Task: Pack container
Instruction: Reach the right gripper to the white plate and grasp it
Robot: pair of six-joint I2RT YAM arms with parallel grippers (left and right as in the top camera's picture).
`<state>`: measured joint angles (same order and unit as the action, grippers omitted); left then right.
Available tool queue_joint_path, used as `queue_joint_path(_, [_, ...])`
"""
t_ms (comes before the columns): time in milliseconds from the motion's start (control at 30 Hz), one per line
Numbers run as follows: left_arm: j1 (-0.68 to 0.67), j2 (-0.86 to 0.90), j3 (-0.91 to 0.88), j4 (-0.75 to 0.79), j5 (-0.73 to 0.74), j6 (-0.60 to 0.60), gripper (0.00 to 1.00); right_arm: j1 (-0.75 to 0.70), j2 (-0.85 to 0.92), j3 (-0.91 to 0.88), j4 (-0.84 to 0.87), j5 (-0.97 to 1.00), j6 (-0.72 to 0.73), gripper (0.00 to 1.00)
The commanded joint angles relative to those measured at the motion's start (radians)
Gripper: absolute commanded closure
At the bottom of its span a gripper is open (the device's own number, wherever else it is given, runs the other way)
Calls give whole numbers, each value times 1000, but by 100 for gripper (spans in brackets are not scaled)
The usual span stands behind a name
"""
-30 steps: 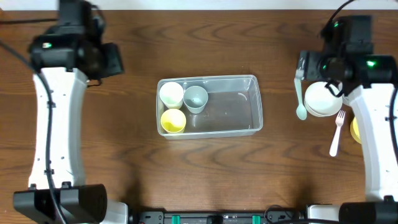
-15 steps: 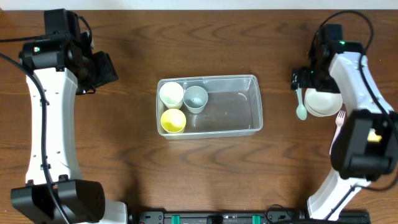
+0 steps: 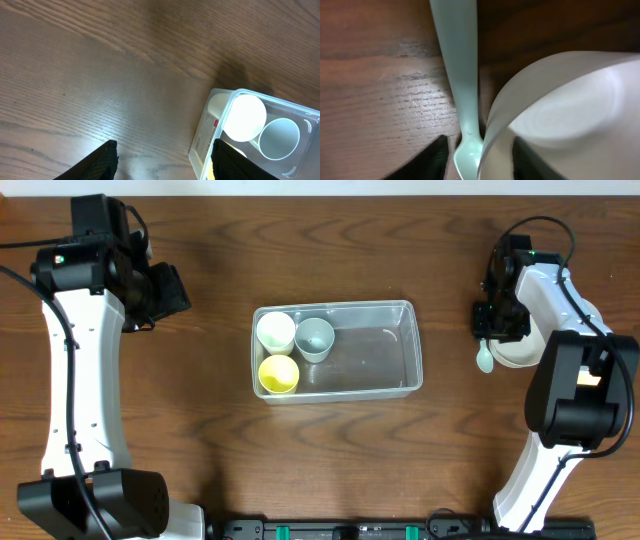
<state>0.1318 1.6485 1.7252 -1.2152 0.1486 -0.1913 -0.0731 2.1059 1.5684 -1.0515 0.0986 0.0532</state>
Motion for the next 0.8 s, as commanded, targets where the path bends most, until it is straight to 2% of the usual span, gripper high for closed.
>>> queue_joint_path(0, [2,1,-7,-3,1,-13,39,-5,6,0,0,-2,2,71])
queue_joint_path(167, [2,1,-7,-3,1,-13,39,-5,6,0,0,-2,2,76])
queue_joint_path(567, [2,1,-7,-3,1,-13,39,-5,6,0,-1,-2,2,99])
queue_joint_path(767, [2,1,-7,-3,1,-13,39,-4,-15,5,-10,-2,2,99])
